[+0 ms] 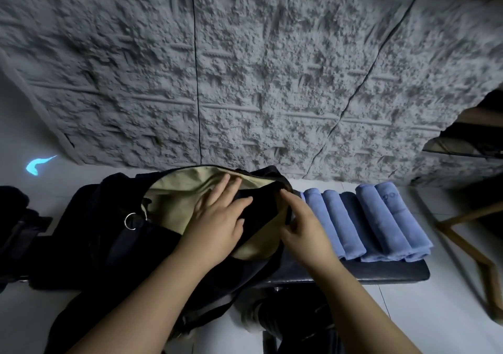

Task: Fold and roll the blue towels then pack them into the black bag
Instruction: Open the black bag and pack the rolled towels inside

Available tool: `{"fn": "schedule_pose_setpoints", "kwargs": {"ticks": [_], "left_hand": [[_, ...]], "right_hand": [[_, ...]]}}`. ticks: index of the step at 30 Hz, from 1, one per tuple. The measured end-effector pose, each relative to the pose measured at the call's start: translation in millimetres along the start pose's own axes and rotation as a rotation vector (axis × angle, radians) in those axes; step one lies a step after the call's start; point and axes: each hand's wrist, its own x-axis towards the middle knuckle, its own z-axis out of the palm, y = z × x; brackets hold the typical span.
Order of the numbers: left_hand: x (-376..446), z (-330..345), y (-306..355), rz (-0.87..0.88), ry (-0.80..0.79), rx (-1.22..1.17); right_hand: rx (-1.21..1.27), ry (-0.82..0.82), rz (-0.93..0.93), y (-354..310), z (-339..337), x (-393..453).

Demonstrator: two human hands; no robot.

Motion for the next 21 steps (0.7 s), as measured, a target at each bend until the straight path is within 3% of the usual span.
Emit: {"fn": "schedule_pose_setpoints", "kwargs": {"ticks": [7,12,18,21], "left_hand": [[12,1,18,-0.041,-0.095,0.036],[18,20,30,0.095,0.032,-0.01],[19,22,35,0.079,0.024,-0.025],[18,23,31,0.076,0.031,-0.017]], "right_hand": [[0.163,0.221,0.142,23,-21,-16],[-0.195,0.33,0.197,78,-34,-14],[-0.492,-0.014,0.455,110,-21,-7],[-0.488,-0.112,0.522,112,-18,5]]}}
